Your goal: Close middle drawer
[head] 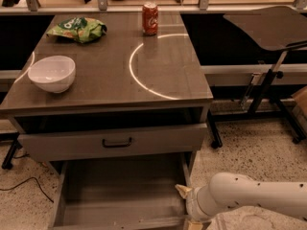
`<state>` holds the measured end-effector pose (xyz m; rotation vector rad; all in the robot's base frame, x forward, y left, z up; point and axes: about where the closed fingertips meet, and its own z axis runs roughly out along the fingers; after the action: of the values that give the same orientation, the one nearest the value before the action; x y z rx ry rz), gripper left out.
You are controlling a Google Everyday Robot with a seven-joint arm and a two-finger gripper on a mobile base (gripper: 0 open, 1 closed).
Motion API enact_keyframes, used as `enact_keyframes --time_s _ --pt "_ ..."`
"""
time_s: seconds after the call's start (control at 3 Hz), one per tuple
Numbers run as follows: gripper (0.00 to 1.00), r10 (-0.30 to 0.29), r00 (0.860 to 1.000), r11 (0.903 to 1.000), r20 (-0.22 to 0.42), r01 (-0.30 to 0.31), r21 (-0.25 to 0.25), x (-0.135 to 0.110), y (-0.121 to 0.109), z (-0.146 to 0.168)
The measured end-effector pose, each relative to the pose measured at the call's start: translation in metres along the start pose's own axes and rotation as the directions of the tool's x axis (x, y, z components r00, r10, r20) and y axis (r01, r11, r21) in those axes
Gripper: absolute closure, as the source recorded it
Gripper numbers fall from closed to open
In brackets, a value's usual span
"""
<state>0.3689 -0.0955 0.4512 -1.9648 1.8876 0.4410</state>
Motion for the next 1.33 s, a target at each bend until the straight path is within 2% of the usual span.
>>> enact_keyframes --time_s 0.33,0.67,1.33 --pt "0.18 0.000 1.000 0.9999 0.026 0.000 0.013 -0.003 -0.011 0.014" --pt "0.42 -0.007 0.999 0.9995 0.052 0.006 0.032 -0.011 -0.022 0.017" --pt "0.88 -0.056 0.995 0.9925 0.085 0.046 0.114 -0.032 -0.058 -0.009"
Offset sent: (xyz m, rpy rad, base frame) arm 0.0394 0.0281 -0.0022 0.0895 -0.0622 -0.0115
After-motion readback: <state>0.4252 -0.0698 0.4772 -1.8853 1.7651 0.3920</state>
